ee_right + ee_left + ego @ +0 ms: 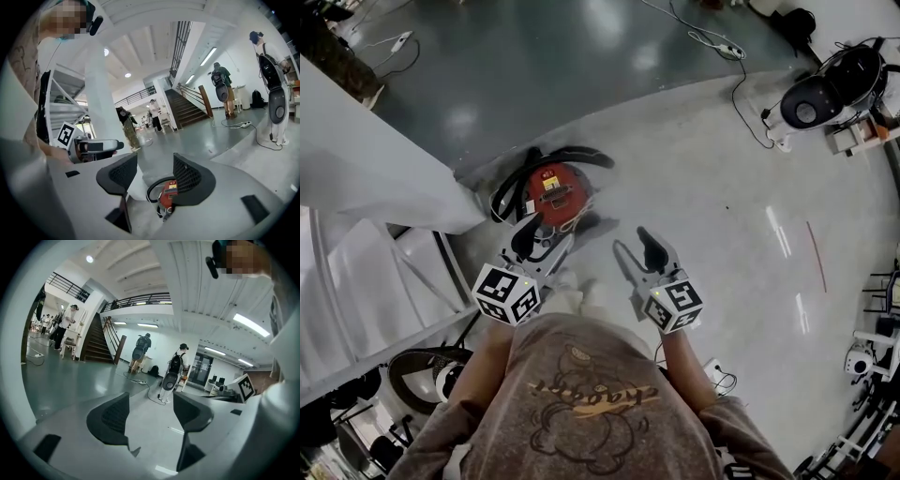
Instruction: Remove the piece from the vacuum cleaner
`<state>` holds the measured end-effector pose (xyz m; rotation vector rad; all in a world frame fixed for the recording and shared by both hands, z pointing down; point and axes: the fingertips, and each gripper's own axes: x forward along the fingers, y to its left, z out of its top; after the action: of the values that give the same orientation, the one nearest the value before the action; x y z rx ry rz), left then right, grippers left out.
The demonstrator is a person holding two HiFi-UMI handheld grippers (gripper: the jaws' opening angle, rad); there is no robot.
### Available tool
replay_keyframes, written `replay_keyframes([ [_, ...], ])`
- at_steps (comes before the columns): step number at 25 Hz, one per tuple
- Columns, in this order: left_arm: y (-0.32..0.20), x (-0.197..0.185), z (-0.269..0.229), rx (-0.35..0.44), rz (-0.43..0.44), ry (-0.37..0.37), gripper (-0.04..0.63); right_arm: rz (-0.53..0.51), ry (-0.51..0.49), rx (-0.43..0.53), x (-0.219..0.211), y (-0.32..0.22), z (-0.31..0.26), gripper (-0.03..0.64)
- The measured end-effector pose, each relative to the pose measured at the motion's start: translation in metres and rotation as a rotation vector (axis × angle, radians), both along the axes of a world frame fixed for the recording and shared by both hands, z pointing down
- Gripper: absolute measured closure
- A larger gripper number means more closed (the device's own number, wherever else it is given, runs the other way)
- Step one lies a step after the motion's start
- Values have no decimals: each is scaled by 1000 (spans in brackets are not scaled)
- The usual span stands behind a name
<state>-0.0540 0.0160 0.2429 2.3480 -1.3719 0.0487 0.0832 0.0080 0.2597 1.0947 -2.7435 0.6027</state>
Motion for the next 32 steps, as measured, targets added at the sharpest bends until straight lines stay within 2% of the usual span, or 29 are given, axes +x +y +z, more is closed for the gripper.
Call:
replay_keyframes([
  [7, -7, -5, 25, -41, 0, 9, 310, -11, 20, -21, -1, -7, 17, 405],
  [16, -25, 2, 100, -155, 26, -5, 310, -78, 93, -118, -1, -23, 89, 405],
  [21, -34, 8, 163, -227, 61, -57, 310, -186, 209, -168, -4, -33, 156, 405],
  [26, -41, 17, 229, -297, 80, -61, 311, -291, 291, -226, -16, -36, 224, 405],
  [32, -43, 30, 315, -365, 119, -118, 311, -435, 419, -240, -26, -34, 311, 407],
])
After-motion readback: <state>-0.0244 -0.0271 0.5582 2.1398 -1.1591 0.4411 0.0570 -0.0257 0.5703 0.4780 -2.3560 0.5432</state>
